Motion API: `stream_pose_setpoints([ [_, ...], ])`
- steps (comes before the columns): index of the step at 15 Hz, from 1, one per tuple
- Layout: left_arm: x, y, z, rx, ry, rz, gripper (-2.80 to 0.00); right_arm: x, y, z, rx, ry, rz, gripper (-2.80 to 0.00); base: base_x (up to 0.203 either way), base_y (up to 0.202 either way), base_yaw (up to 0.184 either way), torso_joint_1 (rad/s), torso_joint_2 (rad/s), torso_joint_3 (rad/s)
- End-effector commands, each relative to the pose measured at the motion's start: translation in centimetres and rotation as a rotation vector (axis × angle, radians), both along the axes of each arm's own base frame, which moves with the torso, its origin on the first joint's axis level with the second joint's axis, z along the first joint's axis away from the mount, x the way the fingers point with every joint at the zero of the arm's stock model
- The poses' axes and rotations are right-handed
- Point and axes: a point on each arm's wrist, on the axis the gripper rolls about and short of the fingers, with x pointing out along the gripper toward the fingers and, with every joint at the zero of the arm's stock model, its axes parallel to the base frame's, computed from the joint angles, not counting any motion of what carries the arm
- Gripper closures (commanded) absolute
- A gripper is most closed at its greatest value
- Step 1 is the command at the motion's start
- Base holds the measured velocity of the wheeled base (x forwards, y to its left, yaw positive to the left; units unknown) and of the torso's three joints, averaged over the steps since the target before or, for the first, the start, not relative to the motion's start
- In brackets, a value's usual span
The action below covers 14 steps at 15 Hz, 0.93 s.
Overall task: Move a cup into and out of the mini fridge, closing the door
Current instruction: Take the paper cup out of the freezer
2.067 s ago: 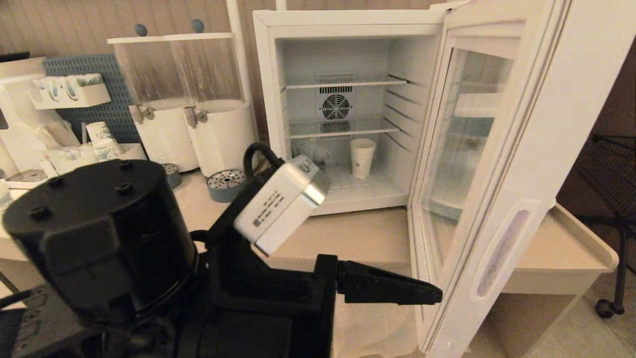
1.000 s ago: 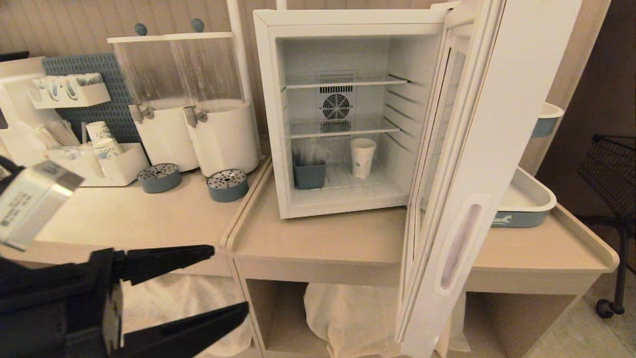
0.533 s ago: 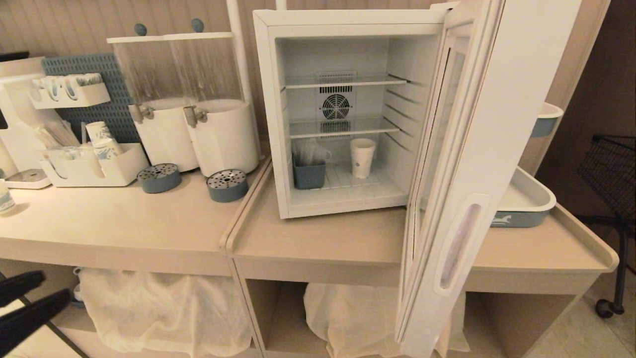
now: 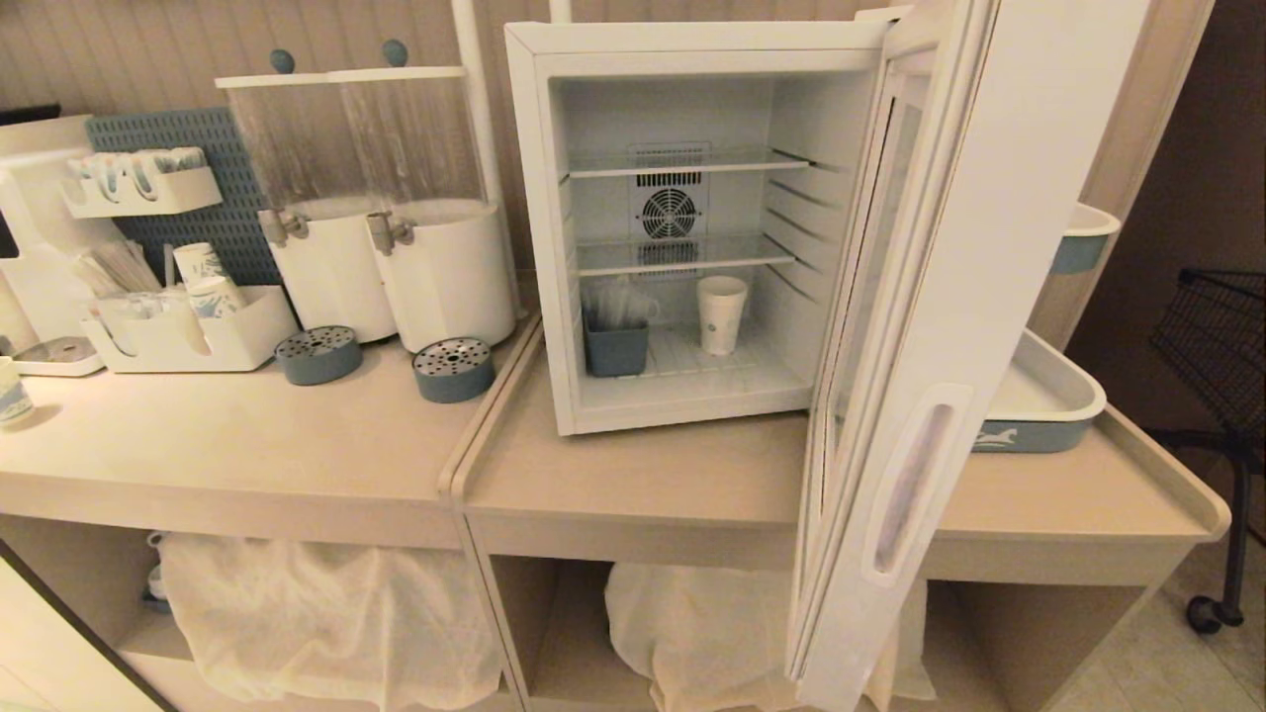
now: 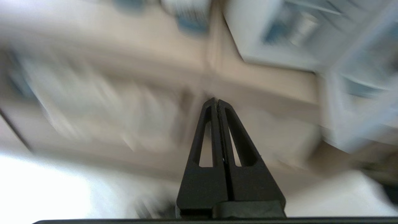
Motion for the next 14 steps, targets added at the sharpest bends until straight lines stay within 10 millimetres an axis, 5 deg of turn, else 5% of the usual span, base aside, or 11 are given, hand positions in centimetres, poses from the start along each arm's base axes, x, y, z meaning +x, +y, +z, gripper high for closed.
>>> stream_pose_setpoints([
  [1, -4.1, -1.4, -1.5, -0.152, 0.08, 0.018, 0.0, 0.0, 0.0, 0.0, 0.0, 0.002, 0.001, 0.0, 0.0, 0.0, 0.0, 0.0, 0.0, 0.0],
  [3, -5.2, -4.0, -1.7, -0.155, 0.037, -0.011, 0.0, 0.0, 0.0, 0.0, 0.0, 0.002, 0.001, 0.0, 0.0, 0.0, 0.0, 0.0, 0.0, 0.0],
  [7, -7.3, -4.0, -8.6, 0.03, -0.026, -0.146, 0.0, 0.0, 0.0, 0.0, 0.0, 0.002, 0.001, 0.0, 0.0, 0.0, 0.0, 0.0, 0.0, 0.0],
  [8, -6.1, -3.9, -9.4, 0.043, -0.019, -0.137, 0.0, 0.0, 0.0, 0.0, 0.0, 0.002, 0.001, 0.0, 0.0, 0.0, 0.0, 0.0, 0.0, 0.0],
  [10, -0.5, -3.6, -10.5, 0.063, -0.005, -0.074, 0.0, 0.0, 0.0, 0.0, 0.0, 0.002, 0.001, 0.0, 0.0, 0.0, 0.0, 0.0, 0.0, 0.0],
  [12, 6.2, -3.4, -14.1, 0.156, -0.03, -0.021, 0.0, 0.0, 0.0, 0.0, 0.0, 0.002, 0.001, 0.0, 0.0, 0.0, 0.0, 0.0, 0.0, 0.0],
  [14, 9.5, -3.3, -18.4, 0.232, -0.014, 0.001, 0.0, 0.0, 0.0, 0.0, 0.0, 0.002, 0.001, 0.0, 0.0, 0.0, 0.0, 0.0, 0.0, 0.0],
])
